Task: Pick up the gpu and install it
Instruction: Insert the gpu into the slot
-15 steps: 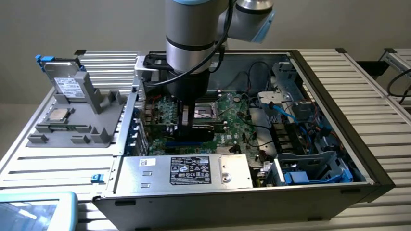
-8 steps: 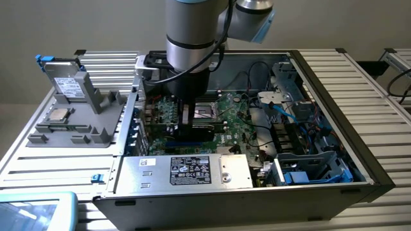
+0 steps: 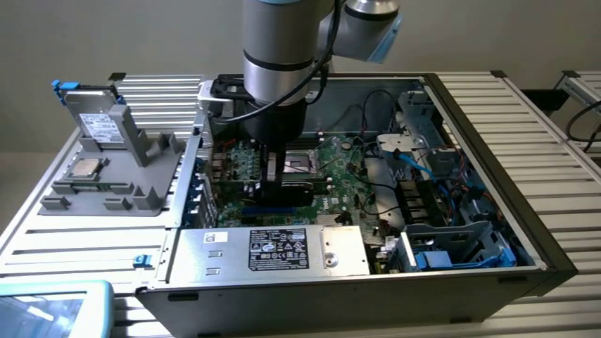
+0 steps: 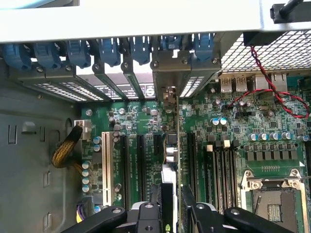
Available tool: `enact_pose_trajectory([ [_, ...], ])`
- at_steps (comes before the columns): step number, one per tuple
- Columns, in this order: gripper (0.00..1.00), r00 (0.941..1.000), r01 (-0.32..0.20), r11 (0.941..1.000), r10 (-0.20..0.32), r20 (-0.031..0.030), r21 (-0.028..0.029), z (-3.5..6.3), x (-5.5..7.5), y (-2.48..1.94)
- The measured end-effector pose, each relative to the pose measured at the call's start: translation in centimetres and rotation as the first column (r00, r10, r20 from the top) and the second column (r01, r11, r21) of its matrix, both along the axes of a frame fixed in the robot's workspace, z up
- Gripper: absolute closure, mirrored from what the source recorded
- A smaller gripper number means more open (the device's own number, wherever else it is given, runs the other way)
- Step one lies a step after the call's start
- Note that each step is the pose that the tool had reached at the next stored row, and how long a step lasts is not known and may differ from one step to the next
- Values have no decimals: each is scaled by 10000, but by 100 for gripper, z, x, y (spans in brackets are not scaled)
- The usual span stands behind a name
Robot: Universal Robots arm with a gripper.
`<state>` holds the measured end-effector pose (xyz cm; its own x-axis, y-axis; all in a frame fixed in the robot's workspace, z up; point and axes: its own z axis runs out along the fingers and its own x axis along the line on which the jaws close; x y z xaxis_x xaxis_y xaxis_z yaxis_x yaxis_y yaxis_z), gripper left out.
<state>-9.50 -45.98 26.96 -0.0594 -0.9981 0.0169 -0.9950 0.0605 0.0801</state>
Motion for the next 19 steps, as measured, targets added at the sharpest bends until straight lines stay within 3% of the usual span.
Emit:
enact_pose_trajectory([
  [19, 72, 10000, -43, 10000, 43, 3, 21, -11, -24, 4],
])
